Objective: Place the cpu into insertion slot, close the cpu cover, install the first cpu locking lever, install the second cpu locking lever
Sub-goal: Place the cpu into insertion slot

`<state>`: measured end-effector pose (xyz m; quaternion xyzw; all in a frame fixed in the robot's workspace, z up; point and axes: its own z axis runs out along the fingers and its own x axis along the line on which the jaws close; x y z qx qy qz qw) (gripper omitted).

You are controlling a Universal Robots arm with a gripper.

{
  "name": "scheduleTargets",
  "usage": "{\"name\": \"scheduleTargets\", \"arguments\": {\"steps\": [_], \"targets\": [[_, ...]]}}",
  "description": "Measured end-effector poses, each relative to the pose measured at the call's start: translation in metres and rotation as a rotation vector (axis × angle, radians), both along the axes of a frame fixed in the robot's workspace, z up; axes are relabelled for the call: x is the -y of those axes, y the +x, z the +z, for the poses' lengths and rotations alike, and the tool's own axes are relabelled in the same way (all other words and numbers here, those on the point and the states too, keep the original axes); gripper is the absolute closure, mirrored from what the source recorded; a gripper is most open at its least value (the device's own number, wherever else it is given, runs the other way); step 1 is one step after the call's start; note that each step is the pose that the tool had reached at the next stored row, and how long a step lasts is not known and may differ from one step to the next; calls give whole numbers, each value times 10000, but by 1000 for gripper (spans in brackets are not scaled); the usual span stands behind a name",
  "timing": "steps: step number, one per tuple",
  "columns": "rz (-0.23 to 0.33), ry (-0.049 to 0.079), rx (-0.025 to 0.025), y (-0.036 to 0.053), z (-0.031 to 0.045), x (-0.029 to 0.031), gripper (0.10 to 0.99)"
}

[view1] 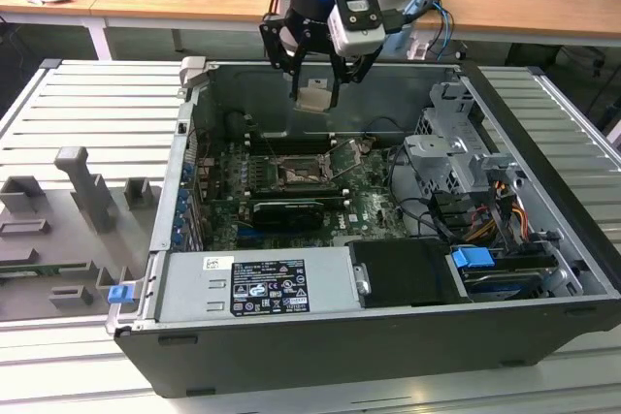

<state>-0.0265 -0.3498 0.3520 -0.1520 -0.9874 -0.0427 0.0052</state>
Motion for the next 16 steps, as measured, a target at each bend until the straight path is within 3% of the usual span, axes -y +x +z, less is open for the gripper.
{"name": "scheduleTargets", "arguments": {"steps": [3,16], "targets": [[-561,-2,-1,0,-16,0,557],[-1799,-11,-13,0,-92,0,557]]}}
